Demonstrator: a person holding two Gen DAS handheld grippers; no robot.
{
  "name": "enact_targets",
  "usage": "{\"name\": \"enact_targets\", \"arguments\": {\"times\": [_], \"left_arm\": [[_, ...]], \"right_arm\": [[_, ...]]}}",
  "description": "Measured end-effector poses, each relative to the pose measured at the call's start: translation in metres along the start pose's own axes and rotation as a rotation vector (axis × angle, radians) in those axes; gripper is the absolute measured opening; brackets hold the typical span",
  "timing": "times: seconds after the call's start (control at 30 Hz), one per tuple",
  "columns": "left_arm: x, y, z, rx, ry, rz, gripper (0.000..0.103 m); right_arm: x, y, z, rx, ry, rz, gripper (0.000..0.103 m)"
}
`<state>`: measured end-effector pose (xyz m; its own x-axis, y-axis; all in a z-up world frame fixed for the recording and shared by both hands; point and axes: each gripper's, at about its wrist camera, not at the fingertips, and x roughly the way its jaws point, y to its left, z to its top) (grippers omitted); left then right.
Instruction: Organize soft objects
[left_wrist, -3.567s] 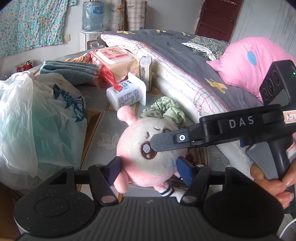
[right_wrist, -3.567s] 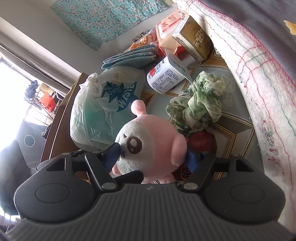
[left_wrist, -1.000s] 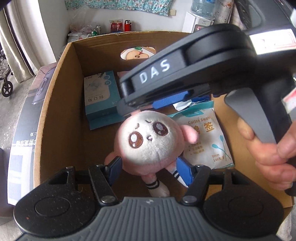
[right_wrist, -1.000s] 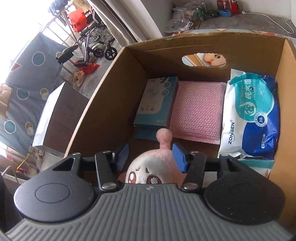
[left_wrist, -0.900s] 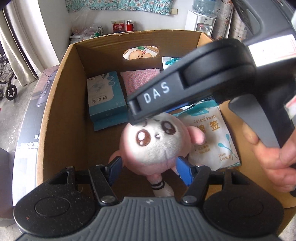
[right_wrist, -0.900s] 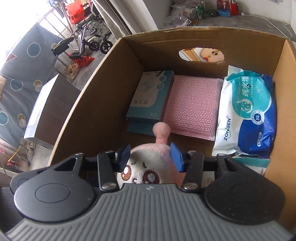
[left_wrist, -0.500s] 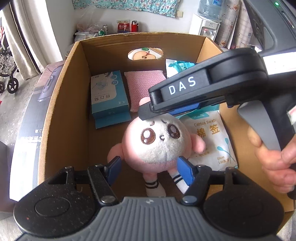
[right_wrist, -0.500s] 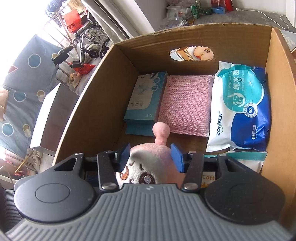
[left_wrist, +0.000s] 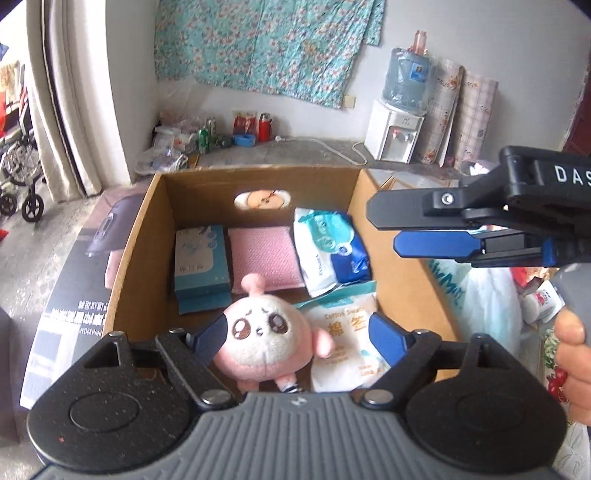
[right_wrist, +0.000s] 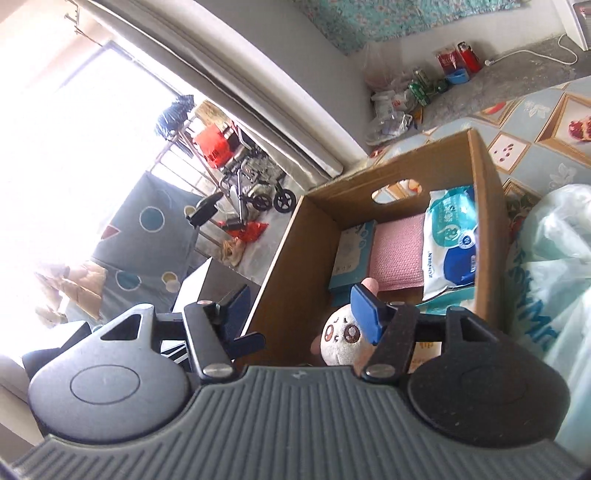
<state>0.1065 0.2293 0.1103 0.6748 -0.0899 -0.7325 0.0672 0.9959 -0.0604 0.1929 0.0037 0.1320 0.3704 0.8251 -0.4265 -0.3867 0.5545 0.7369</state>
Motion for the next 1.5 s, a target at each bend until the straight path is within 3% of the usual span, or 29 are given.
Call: {"name": "enact_targets", "arguments": {"times": [0.13,0.27,0.4,0.53,0.67,0.77,1.17,1.4,1.5], "left_arm": [[-0.014,-0.045,0.01,0.097,-0.095,-0.048,0.089],[-0.011,-0.098,0.026,0.186,-0.14,-0.116,0.094],[0.015,-0.157,0.045,0.29,-0.165,-0.187,0.094],[0.056,-0.208,0.06,0.368,-0.145,-0.213,0.094],[0.099,-0.238,0.07,0.4,-0.09,-0.213,0.094],[0.128,-0.255,0.072,0.446,-0.057,-0.197,0.093],[0.202,-0.284,0.075,0.617,0.093,-0.182,0.085],[0.228,-0.297,0.071,0.656,0.159,-0.188,0.056],[0.233,-0.295,0.071,0.634,0.175,-0.189,0.038]], "right_arm": [[-0.063,-0.012,0.005,0.006,-0.096,-0.024,0.062],[-0.124,-0.039,0.013,0.043,-0.202,-0.083,0.066],[-0.175,-0.085,0.022,0.133,-0.292,-0.184,0.07],[-0.196,-0.15,0.03,0.316,-0.319,-0.251,0.072],[-0.183,-0.22,0.025,0.55,-0.289,-0.269,0.077],[-0.154,-0.252,0.022,0.634,-0.26,-0.265,0.077],[-0.081,-0.306,0.031,0.821,-0.215,-0.325,0.077],[-0.063,-0.329,0.035,0.853,-0.258,-0.391,0.071],[-0.057,-0.338,0.03,0.875,-0.281,-0.389,0.057]]}}
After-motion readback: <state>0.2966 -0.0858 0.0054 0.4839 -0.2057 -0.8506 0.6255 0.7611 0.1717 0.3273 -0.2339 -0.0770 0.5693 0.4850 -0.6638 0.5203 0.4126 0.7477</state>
